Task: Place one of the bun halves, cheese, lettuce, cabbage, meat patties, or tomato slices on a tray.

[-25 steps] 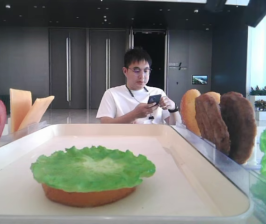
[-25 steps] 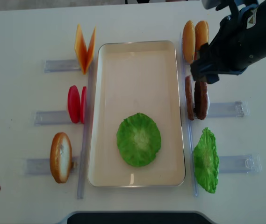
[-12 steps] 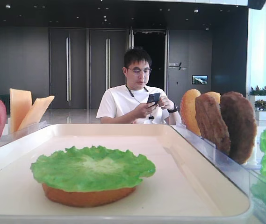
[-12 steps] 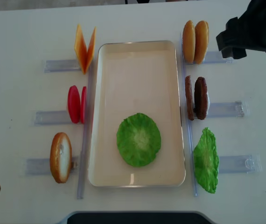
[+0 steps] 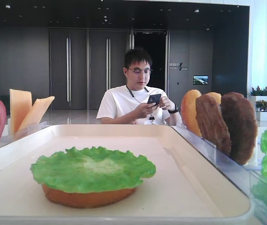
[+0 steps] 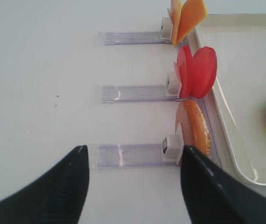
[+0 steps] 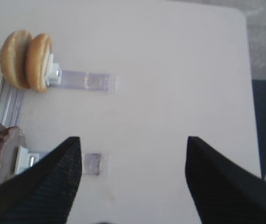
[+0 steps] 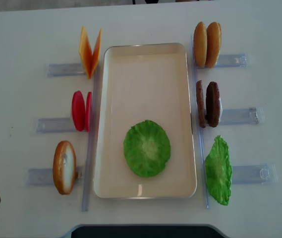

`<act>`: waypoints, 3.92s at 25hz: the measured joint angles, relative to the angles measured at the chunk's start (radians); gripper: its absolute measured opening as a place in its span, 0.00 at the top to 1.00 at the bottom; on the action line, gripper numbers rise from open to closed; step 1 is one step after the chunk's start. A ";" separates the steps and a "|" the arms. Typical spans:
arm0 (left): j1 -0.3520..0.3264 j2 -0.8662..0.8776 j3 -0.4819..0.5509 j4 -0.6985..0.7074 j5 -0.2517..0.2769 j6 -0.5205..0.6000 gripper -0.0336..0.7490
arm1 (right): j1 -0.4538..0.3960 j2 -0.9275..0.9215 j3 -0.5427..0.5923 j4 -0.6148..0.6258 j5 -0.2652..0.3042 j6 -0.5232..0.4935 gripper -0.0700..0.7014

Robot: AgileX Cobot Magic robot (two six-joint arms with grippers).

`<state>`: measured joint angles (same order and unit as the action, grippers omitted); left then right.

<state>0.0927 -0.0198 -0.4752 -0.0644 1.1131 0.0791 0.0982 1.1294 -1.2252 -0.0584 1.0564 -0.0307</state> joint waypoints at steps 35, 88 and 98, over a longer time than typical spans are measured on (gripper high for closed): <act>0.000 0.000 0.000 0.000 0.000 0.000 0.36 | -0.039 -0.882 0.363 -0.010 0.107 0.011 0.33; 0.000 0.000 0.000 0.000 0.000 0.000 0.36 | -0.039 -1.137 0.727 0.078 0.085 0.000 0.26; 0.000 0.000 0.000 0.000 0.000 0.000 0.36 | -0.039 -1.137 0.727 0.078 0.085 0.000 0.26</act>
<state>0.0927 -0.0198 -0.4752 -0.0644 1.1131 0.0791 0.0594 -0.0076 -0.4981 0.0199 1.1415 -0.0312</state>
